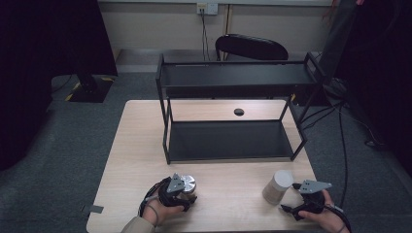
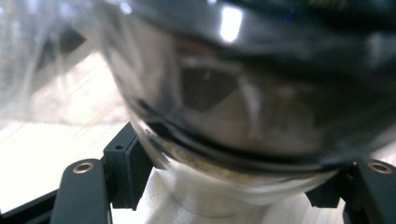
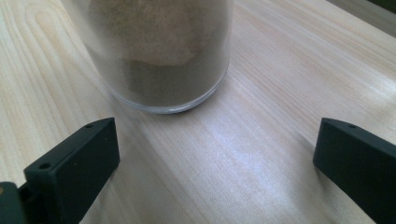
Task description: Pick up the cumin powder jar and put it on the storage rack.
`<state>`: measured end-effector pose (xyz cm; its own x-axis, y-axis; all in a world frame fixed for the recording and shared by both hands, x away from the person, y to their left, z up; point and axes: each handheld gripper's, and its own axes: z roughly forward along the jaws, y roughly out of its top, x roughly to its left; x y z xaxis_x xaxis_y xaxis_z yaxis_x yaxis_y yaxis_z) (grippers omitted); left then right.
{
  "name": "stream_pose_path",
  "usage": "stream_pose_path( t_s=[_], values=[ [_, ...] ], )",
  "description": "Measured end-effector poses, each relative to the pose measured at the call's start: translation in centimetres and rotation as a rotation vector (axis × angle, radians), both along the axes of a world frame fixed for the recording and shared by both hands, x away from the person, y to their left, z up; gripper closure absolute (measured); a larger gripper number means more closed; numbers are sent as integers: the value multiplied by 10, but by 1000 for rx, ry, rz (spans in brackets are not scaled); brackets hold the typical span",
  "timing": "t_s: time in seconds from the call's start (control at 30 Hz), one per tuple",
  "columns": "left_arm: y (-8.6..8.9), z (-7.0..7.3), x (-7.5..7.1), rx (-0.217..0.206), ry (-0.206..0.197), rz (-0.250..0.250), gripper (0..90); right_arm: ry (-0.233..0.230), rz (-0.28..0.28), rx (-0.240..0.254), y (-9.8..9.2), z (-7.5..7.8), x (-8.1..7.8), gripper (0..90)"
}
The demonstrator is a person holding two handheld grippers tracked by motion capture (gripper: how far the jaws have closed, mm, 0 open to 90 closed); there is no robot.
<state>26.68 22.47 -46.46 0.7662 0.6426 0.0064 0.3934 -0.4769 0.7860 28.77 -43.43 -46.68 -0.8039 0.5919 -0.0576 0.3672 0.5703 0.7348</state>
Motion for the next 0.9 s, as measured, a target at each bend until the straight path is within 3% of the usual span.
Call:
stream_pose_path(
  t_s=[0.27, 0.53, 0.9],
  values=[
    [-3, 1, -3, 17, -20, 1, 308, 0, 0, 0, 0, 0, 0, 0],
    [-5, 6, -3, 26, -8, 4, 309, 0, 0, 0, 0, 0, 0, 0],
    [1, 31, 2, 20, 6, -7, 309, 0, 0, 0, 0, 0, 0, 0]
  ],
)
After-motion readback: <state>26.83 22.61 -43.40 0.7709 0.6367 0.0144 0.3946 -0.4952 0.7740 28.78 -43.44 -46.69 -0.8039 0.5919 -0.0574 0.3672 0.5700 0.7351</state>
